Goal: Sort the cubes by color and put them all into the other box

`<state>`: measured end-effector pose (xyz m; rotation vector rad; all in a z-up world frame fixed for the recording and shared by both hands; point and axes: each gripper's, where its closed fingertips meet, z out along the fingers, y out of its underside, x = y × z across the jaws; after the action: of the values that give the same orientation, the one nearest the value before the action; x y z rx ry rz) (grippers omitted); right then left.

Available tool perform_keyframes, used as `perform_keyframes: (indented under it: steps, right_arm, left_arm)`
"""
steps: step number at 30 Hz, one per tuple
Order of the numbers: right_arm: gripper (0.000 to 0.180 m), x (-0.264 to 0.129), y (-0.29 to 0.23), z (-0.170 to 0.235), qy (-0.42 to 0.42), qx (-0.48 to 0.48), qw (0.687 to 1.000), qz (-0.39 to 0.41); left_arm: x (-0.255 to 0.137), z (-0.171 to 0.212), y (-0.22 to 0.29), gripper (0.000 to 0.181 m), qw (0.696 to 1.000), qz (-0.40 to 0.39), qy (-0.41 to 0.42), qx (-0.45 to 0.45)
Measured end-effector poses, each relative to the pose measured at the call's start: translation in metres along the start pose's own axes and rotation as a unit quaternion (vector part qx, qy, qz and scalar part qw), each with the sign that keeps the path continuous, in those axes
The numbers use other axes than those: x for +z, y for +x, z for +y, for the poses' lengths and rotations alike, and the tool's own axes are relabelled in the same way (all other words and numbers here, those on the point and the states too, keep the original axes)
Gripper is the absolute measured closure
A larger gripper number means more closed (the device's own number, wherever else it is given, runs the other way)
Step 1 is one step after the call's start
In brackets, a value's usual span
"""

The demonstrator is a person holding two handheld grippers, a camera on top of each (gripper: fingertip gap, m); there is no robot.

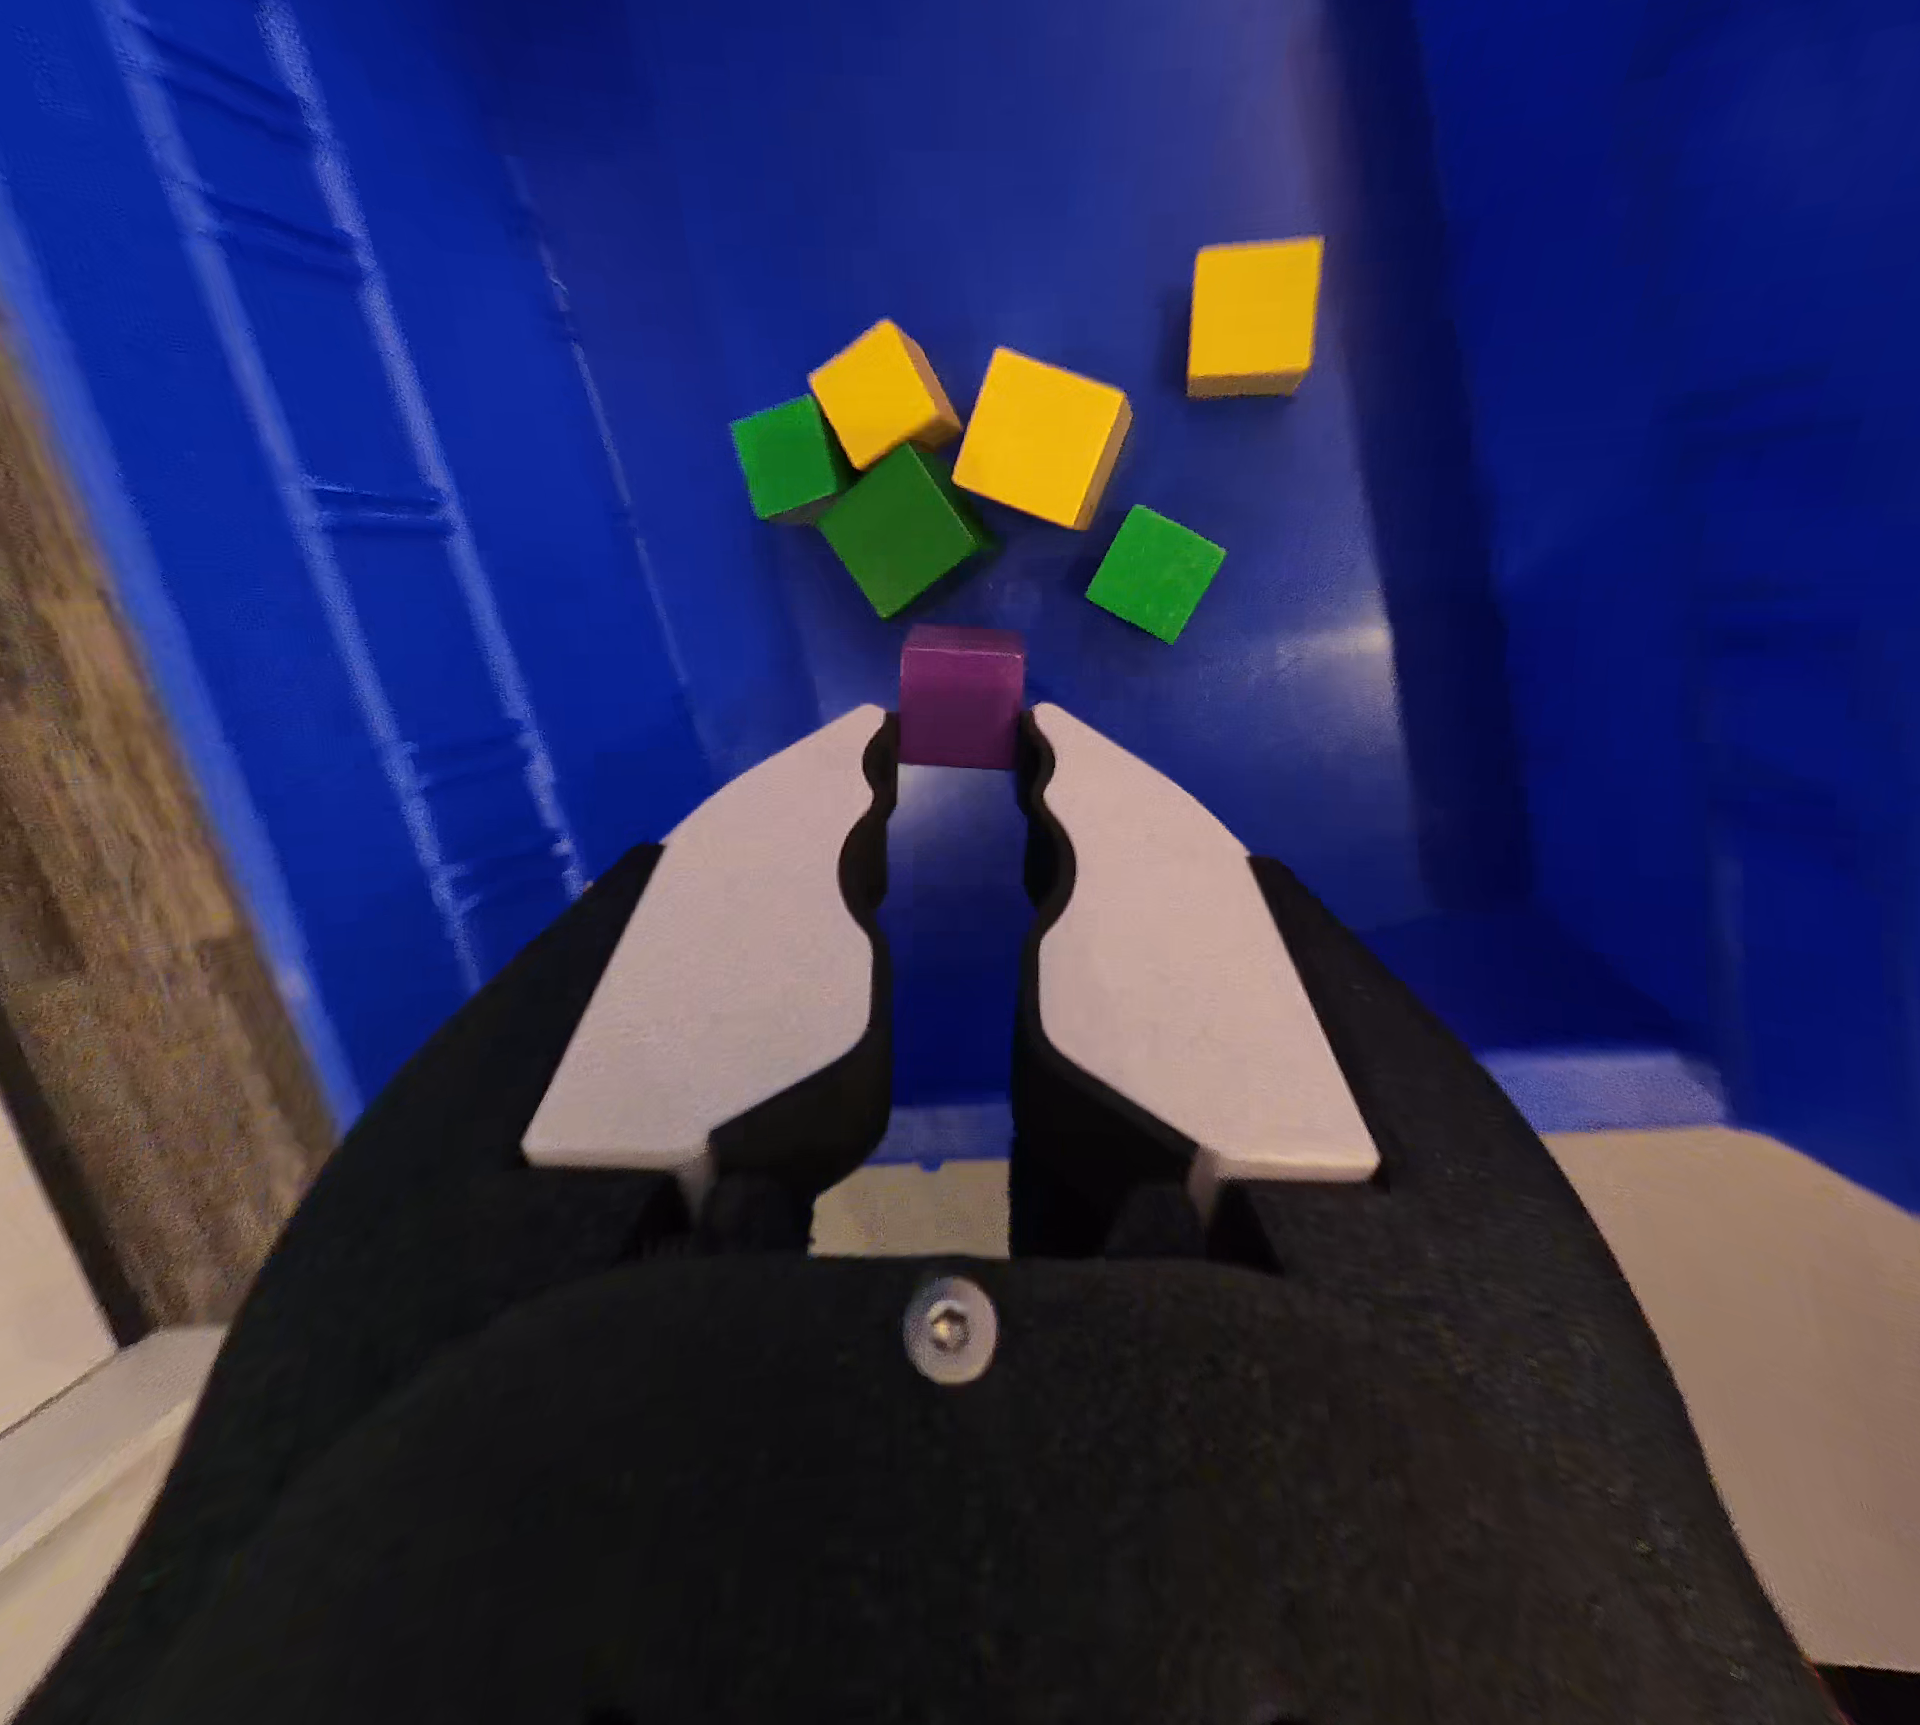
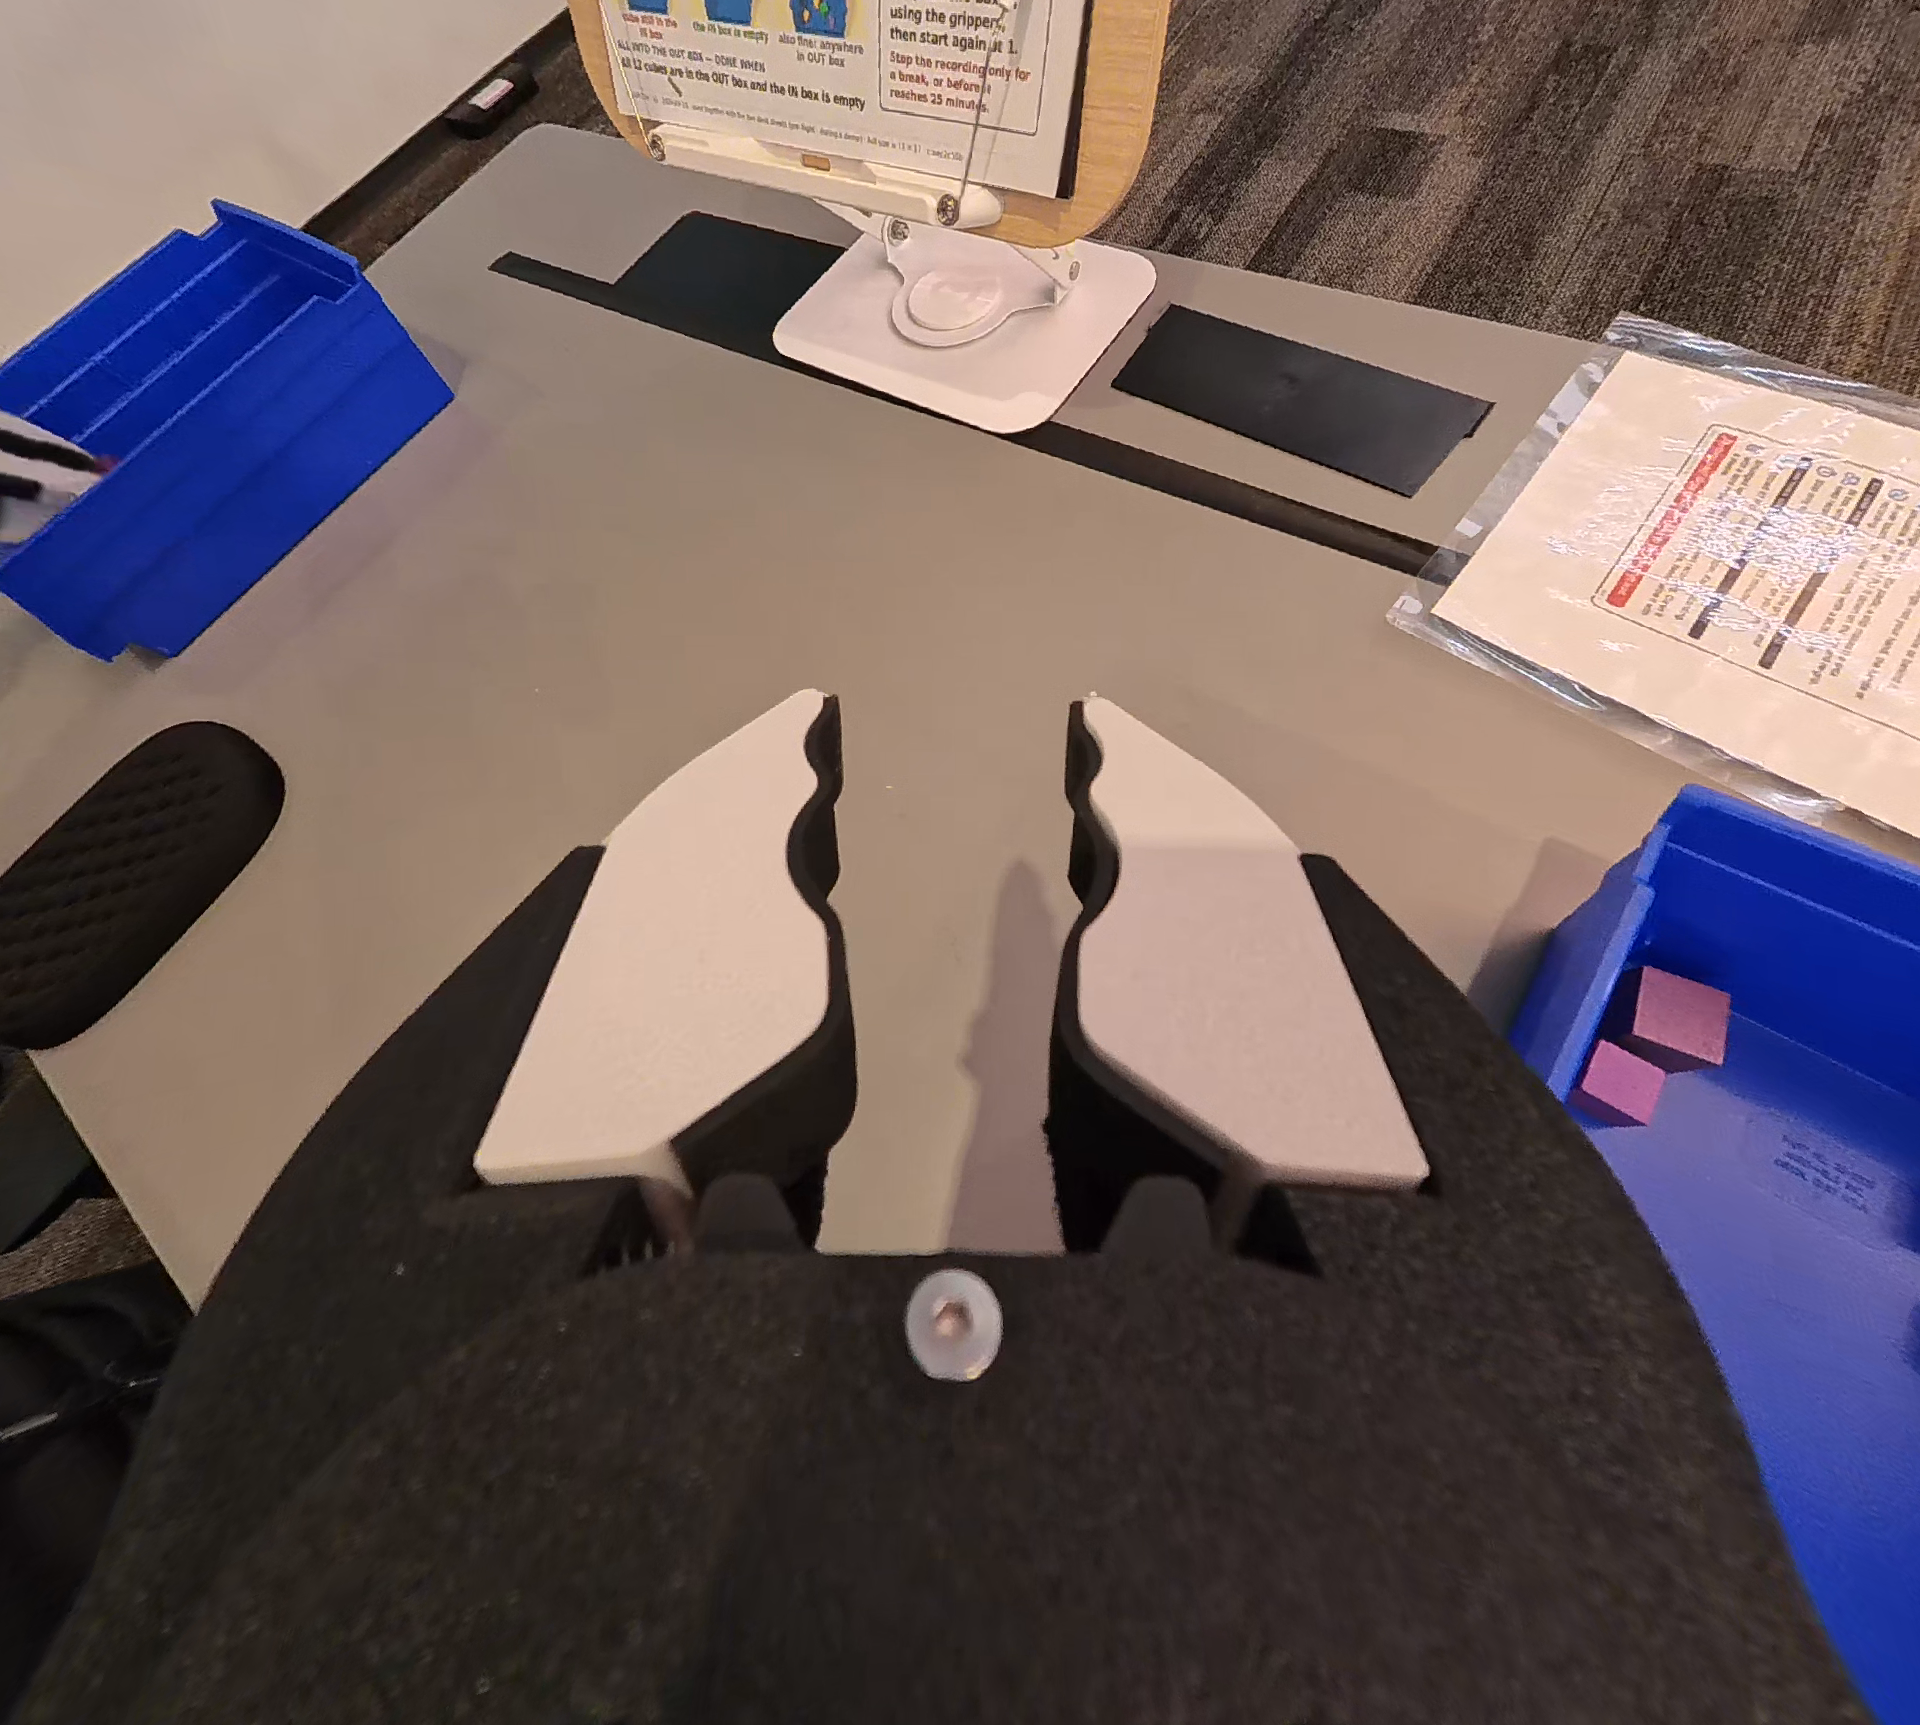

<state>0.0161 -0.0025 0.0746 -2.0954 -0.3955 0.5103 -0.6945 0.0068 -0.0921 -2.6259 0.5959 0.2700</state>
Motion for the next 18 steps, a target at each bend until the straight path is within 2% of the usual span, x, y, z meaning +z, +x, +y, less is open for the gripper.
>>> perform_keyframes:
  steps: [4, 7, 10, 13, 15, 18]
  right_arm:
    - [0.14, 0.004, -0.013, -0.007, 0.009, -0.009, 1.0, -0.021]
    - [0.141, 0.013, -0.047, -0.017, 0.022, -0.032, 0.996, -0.08]
    - [0.141, 0.024, -0.112, -0.026, 0.03, -0.063, 0.977, -0.203]
    - [0.141, 0.032, -0.186, -0.028, 0.02, -0.052, 0.94, -0.338]
    - [0.14, 0.046, -0.225, -0.027, 0.021, -0.057, 0.927, -0.369]
    - [0.137, 0.071, -0.271, -0.017, 0.021, -0.098, 0.924, -0.37]
  left_arm:
    - [-0.067, -0.048, 0.018, 0.159, 0.984, 0.019, 0.174, 0.029]
    - [-0.134, -0.095, 0.067, 0.159, 0.94, 0.042, 0.326, 0.095]
    - [-0.19, -0.131, 0.127, 0.159, 0.882, 0.036, 0.445, 0.149]
    - [-0.214, -0.152, 0.186, 0.16, 0.841, -0.003, 0.508, 0.187]
    - [-0.217, -0.161, 0.225, 0.159, 0.822, -0.028, 0.526, 0.216]
    - [-0.21, -0.171, 0.275, 0.16, 0.809, -0.048, 0.529, 0.251]
